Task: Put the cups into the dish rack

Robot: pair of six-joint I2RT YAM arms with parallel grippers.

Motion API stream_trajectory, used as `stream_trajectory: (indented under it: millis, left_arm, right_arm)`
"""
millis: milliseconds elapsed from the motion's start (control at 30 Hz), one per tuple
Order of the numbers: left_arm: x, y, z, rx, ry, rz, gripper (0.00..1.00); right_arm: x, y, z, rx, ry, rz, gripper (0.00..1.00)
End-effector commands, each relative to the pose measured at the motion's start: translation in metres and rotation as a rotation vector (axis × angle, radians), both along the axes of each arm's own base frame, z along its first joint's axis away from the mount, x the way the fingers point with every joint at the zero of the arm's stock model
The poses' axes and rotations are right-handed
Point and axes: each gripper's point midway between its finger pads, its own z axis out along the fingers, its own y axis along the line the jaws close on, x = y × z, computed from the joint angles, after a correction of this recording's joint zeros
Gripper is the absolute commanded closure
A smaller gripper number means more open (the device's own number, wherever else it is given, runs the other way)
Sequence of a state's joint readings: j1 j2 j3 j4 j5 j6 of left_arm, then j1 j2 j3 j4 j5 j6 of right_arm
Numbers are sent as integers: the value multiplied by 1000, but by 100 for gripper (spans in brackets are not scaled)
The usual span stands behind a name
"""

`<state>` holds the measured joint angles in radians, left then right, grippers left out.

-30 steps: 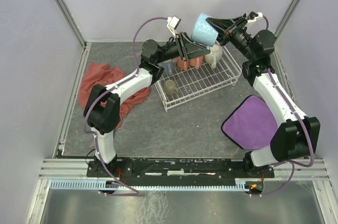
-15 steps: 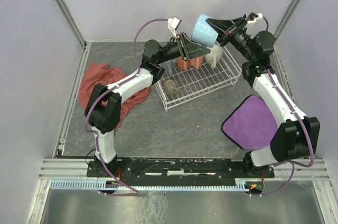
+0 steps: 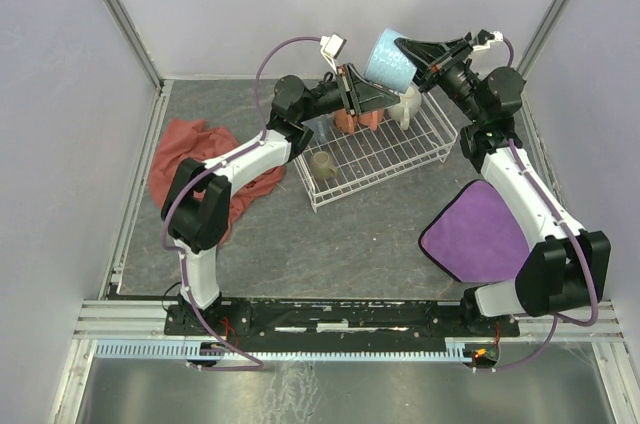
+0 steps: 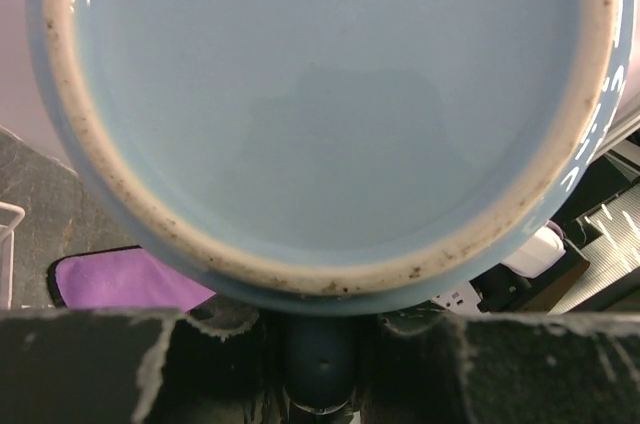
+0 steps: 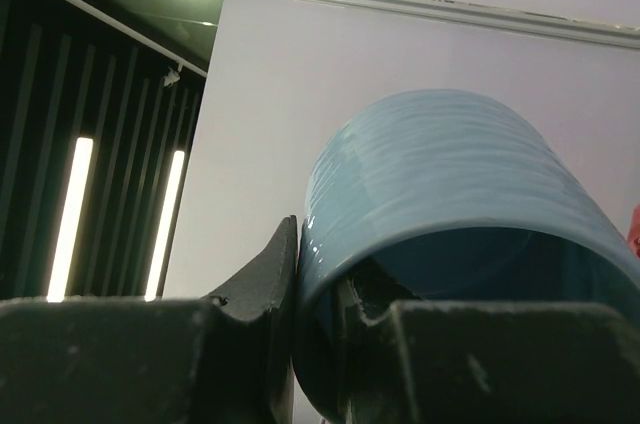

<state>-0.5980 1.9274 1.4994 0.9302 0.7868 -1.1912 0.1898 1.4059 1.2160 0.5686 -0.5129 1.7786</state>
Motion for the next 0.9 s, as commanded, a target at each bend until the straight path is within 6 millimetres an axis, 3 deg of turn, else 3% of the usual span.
stream_trajectory:
  millis: [0, 133, 600, 867]
  left_arm:
    - [7, 4, 31, -39, -38, 94, 97]
    - [20, 6, 19, 62, -16, 191, 97]
    - [31, 21, -29, 329, -33, 325, 97]
    - [34, 28, -49, 410, -16, 367, 97]
  right_arm:
    - [-35, 8, 19, -29, -133, 47, 99]
    - [-34, 8, 9, -48, -117, 40, 98]
    - [-31, 4, -14, -111, -92, -2, 56]
    - [-33, -14, -42, -190, -40, -64, 48]
